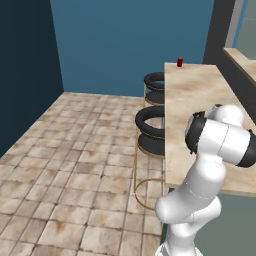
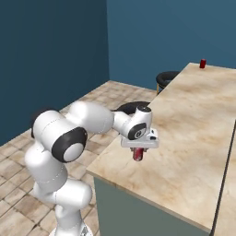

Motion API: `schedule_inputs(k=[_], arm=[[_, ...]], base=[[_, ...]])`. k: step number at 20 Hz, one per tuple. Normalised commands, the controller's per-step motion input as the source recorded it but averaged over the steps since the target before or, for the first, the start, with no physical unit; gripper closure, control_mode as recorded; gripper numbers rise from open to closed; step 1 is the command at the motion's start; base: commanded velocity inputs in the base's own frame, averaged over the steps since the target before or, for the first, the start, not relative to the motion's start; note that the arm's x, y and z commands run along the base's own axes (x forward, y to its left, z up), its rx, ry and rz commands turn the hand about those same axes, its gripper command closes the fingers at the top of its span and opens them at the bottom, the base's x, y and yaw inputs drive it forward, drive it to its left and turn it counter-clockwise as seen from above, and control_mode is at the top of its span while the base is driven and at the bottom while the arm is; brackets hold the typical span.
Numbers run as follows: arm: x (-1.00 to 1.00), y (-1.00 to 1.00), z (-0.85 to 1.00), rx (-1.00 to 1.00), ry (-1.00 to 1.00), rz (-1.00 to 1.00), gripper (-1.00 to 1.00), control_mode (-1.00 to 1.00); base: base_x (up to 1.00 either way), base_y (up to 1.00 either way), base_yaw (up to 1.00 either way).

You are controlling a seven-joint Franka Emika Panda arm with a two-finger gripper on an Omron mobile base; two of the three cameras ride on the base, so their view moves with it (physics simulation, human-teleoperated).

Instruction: Four empty soda cans are scattered around the kitchen. Gather all the cans and cluster them next to the stove for recycling.

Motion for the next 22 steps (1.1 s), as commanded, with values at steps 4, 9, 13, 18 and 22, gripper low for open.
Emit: schedule_inputs(k=[4,9,13,18,22], arm=[[-0.2,0.0,-0.08,0.0,0.0,0.0,1.0,-1.0],[-0.16,0.03,0.0,0.02,-0.03,0.0,1.0,-1.0],[-0.14,0.11,0.1,0.0,-0.13,0.01,1.0,-1.0],[-0.17,0.15,0.18,0.0,-0.19,0.01,1.0,-1.0],[-0.24,0.14,0.29,0.0,-0.11,0.01,1.0,-1.0]], base=[[0.0,0.0,0.0],[0.0,0.0,0.0],[0.0,0.0,0.0],[0.0,0.0,0.0],[0.0,0.0,0.0]])
